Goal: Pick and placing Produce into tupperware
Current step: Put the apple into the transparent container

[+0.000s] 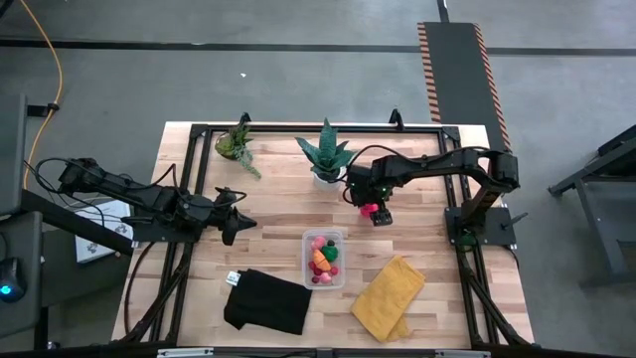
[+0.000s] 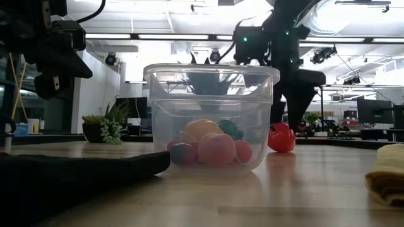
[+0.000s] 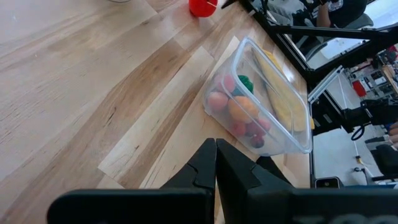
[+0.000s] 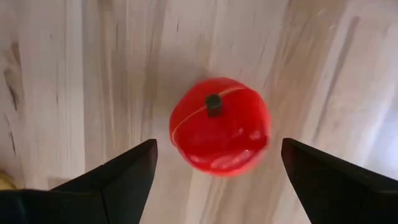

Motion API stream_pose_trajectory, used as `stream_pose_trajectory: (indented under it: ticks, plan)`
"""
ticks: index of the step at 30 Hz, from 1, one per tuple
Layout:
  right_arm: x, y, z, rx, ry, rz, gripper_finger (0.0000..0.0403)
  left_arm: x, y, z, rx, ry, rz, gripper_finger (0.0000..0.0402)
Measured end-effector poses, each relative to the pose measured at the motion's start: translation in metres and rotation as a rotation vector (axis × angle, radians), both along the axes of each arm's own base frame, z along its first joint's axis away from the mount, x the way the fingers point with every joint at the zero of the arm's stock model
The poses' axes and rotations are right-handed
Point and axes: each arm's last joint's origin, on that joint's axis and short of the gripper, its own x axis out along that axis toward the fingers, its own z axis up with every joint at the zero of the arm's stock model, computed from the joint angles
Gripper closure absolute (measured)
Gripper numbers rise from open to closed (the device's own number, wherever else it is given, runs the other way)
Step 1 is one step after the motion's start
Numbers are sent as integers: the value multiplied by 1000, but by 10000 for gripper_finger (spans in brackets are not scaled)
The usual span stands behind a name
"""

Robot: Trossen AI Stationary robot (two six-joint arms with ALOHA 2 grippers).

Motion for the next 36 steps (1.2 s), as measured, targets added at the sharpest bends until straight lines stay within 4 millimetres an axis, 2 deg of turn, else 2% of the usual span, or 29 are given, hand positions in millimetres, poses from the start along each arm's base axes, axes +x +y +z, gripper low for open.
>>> stream_pose_trajectory:
  ticks: [4, 20, 26, 36]
  plan:
    - [-2, 0, -7, 14, -7, -20, 68, 0, 0, 0, 0, 0, 0, 401]
    - [5, -3, -6, -18, -83, 7, 68, 0, 0, 0, 0, 0, 0, 401]
    - [-4, -10, -18, 9, -70, -58, 68, 0, 0, 0, 0, 0, 0, 401]
    - [-4, -11, -18, 11, -88, -51, 68, 0, 0, 0, 0, 0, 1, 401]
